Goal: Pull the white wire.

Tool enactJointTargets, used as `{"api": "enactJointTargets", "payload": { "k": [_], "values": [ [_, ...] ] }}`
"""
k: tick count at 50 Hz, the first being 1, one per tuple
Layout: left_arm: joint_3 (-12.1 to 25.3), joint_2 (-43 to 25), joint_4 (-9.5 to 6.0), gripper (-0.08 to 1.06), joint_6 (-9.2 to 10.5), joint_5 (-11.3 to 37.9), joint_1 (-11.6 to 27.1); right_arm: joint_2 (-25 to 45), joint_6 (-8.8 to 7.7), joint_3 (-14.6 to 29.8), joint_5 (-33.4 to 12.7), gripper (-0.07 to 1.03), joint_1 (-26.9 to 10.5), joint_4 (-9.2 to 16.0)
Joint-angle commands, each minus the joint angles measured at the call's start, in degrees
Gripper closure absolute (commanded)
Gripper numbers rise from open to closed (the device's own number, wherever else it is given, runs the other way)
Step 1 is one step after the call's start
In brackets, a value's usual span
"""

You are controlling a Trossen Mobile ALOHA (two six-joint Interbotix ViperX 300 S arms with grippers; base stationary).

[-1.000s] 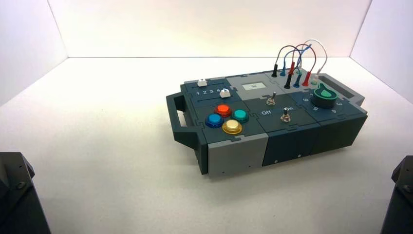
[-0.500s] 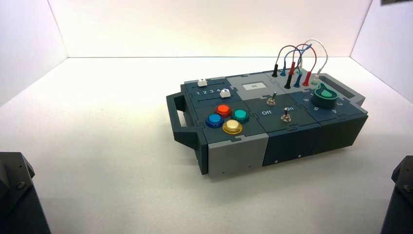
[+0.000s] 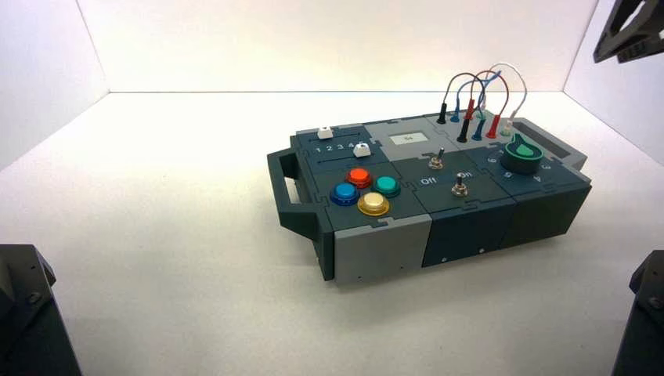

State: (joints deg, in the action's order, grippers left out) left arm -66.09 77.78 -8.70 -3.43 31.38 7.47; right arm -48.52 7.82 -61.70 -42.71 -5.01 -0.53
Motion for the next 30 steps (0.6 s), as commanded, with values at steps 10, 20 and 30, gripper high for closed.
{"api": "enactJointTargets", "payload": {
  "k": [10, 20, 30],
  "values": [
    [0.9, -0.9, -0.18, 1.01, 0.00, -0.6, -0.2, 5.9, -0.97, 2.7, 0.9, 0.63, 0.1, 3.6],
    [0.9, -0.9, -0.18, 1.01, 0.00, -0.6, -0.3, 10.9, -1.58, 4.0, 2.3, 0.63, 0.0, 4.6],
    [0.9, -0.9, -0.18, 1.01, -0.09, -0.6, -0.2, 16.6, -1.58, 6.7, 4.1, 0.63, -0.3, 4.6]
  ]
}}
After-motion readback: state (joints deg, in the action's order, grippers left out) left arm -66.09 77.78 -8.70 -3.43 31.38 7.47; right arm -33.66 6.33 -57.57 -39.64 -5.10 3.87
